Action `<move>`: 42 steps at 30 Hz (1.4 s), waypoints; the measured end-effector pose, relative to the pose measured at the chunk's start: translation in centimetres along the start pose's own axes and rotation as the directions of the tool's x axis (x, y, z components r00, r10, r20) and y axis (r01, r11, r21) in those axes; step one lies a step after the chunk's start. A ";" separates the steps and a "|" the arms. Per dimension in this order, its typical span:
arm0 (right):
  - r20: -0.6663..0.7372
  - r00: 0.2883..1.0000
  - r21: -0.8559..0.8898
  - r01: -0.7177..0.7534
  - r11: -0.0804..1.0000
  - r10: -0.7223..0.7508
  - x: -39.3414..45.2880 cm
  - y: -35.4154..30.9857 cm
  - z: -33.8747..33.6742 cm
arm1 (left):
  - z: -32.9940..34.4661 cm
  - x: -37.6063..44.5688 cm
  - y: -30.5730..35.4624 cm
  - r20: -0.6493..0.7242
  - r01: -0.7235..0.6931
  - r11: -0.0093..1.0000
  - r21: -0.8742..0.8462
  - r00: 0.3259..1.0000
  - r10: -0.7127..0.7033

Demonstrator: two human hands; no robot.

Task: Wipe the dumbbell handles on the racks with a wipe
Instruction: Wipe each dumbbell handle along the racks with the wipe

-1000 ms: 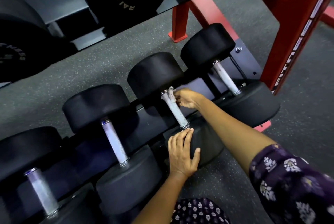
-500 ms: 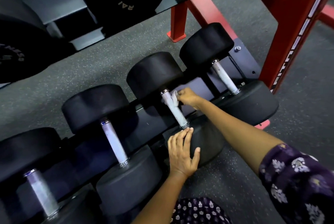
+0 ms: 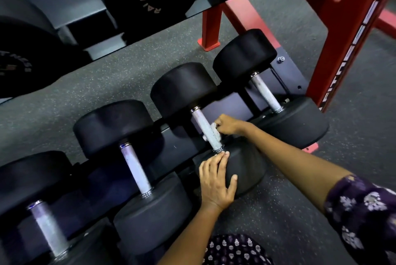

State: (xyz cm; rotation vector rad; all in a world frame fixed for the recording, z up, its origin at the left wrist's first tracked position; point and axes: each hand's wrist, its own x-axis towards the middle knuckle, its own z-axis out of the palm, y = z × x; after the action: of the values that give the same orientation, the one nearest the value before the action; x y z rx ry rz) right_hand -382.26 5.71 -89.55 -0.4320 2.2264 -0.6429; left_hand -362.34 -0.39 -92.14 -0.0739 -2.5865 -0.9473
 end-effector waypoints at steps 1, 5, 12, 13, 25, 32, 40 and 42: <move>0.058 0.998 -0.051 -0.016 0.999 0.019 -0.1 0.3 -0.3 | 0.0 0.1 0.0 -0.006 -0.002 1.000 -0.001 1.000 0.002; -0.023 1.000 0.159 -0.016 0.987 0.020 0.6 -2.0 -1.1 | 0.1 0.1 0.0 -0.011 0.003 1.000 -0.005 1.000 -0.003; 0.075 0.996 0.063 -0.052 0.997 0.048 -1.8 -0.4 0.6 | 0.0 0.0 0.1 -0.008 0.005 1.000 -0.015 1.000 -0.005; 0.131 0.990 0.001 -0.055 0.998 0.054 -2.0 0.0 0.4 | 0.0 0.1 0.0 -0.008 0.002 1.000 -0.017 1.000 -0.002; 0.091 0.971 0.263 -0.237 0.935 0.221 -3.0 -0.8 -0.6 | 0.1 -0.1 0.1 0.002 0.013 1.000 -0.018 1.000 -0.013; -0.418 0.791 0.795 0.080 0.602 0.447 0.2 -4.6 -2.0 | 0.0 0.0 0.2 -0.006 0.009 1.000 -0.019 1.000 -0.009; -0.437 0.867 0.381 -0.061 0.923 0.238 -2.1 -5.0 1.1 | 0.0 0.1 0.1 -0.018 -0.005 1.000 -0.014 1.000 0.005; -0.411 0.873 0.407 -0.085 0.910 0.265 -2.1 -5.0 1.0 | 0.0 0.1 0.0 -0.017 -0.007 1.000 -0.014 1.000 0.007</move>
State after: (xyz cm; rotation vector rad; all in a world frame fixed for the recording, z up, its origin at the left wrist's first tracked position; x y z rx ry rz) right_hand -379.58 2.32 -86.05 0.1451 2.4564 -1.1408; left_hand -362.38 -0.36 -92.09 -0.0781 -2.5632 -0.9598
